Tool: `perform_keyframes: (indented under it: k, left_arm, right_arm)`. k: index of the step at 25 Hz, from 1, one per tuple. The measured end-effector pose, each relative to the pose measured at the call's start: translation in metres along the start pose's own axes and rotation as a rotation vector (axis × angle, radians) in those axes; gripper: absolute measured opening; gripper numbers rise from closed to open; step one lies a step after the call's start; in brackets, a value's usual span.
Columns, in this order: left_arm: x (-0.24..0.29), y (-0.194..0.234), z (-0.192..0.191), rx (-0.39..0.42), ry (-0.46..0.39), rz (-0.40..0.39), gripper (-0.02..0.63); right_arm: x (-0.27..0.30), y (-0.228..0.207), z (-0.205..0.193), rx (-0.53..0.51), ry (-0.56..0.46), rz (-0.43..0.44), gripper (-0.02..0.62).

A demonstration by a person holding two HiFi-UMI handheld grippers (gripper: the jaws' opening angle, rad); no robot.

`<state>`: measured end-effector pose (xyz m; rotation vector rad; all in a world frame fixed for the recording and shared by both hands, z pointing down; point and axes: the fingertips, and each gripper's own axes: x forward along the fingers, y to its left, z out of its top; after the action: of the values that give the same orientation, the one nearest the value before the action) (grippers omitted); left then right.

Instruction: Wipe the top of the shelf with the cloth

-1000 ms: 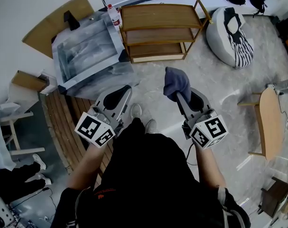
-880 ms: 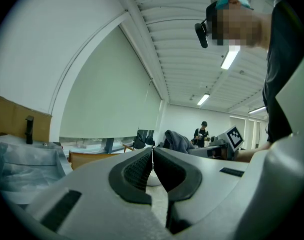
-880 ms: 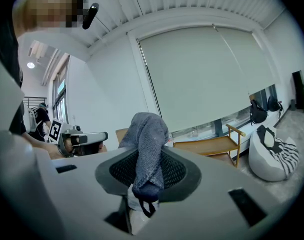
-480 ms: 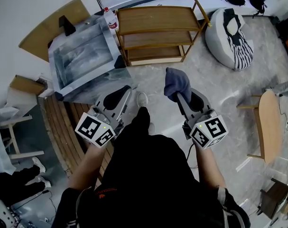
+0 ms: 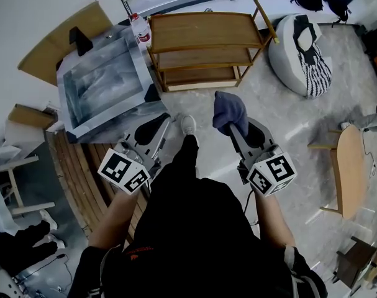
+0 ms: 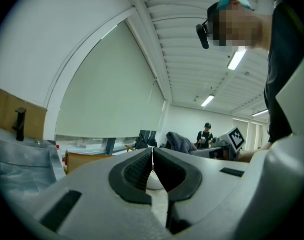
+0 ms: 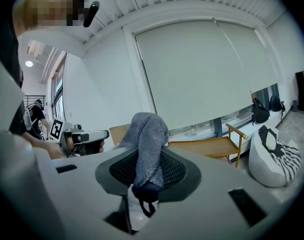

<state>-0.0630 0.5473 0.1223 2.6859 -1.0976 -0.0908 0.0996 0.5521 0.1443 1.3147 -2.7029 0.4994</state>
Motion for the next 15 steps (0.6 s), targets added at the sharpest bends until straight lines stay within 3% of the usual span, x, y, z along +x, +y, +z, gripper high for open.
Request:
perform_keyframes:
  k: [15]
  left_arm:
    - [0.092,0.097,0.006,-0.058,0.011,0.013,0.025]
  right_arm:
    - [0.105,-0.077,0.023,0.013,0.072,0.01,0.098]
